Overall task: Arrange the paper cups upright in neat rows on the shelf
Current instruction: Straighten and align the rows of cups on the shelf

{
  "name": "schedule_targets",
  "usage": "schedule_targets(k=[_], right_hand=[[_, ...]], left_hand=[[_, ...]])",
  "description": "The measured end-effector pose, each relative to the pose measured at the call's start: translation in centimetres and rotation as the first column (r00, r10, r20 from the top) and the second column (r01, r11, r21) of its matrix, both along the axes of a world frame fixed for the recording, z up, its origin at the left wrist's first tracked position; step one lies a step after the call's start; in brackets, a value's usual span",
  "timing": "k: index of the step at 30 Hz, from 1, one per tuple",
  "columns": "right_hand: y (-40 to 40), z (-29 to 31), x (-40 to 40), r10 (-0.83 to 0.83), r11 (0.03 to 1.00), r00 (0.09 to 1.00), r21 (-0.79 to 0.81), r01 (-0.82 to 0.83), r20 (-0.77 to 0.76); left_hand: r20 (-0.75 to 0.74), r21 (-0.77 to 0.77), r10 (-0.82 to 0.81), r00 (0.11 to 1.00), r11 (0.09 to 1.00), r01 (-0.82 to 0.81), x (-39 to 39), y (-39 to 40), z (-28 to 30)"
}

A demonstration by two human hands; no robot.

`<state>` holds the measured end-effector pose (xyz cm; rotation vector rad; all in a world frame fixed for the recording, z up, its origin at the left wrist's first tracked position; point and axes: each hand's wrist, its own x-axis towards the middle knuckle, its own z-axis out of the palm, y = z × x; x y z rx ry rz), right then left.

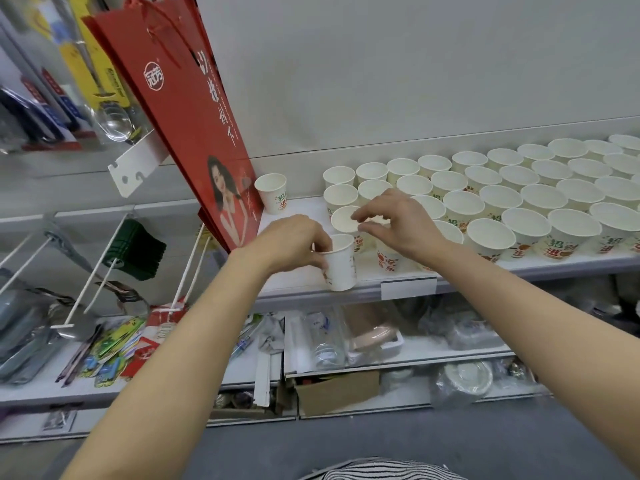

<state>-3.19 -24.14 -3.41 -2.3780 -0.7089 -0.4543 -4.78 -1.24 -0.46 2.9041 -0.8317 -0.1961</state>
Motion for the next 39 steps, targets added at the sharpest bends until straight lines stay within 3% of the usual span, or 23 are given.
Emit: schedule_targets(k=[8, 16, 22, 24, 28, 34, 39], right_hand=[[-1.6, -0.1, -2.1, 0.157, 0.974, 0.988, -0.168, -0.154, 0.002], [-2.1, 0.0, -2.5, 0.098, 0.975, 0.995, -0.197, -0.100, -0.022], [-2.0, -0.5, -2.4, 0.100, 0.972, 0.995, -0.213, -0.097, 0.006], [-1.9, -0.7, -2.3, 0.103, 0.969, 0.994, -0.228, -0.097, 0.017], [-1.9, -1.1, -2.1, 0.110, 0.962, 0.993, -0.257, -0.094, 0.045], [-2.3, -1.1, -1.3, 0.168, 0.939, 0.977, -0.322, -0.118, 0.133], [-2.1, -1.4, -1.2, 0.179, 0.942, 0.967, -0.315, -0.116, 0.180]], left_hand=[[0.161, 0.008, -0.094, 0.982, 0.996, 0.094, -0.4, -2.1, -1.2], [0.141, -0.218, 0.024, 0.990, 0.976, 0.007, -0.8, -2.1, -2.5], [0.194, -0.229, 0.032, 0.981, 0.973, 0.013, -0.9, -3.4, -2.5], [0.180, -0.260, 0.029, 0.983, 0.965, 0.019, -1.0, -4.0, -2.6], [0.051, -0.470, 0.079, 0.996, 0.881, -0.046, -0.7, -2.4, -2.9], [0.129, -0.312, 0.025, 0.991, 0.950, 0.017, -0.3, -1.9, -2.9], [0.230, -0.305, 0.039, 0.972, 0.952, 0.034, -0.6, -2.2, -3.8]])
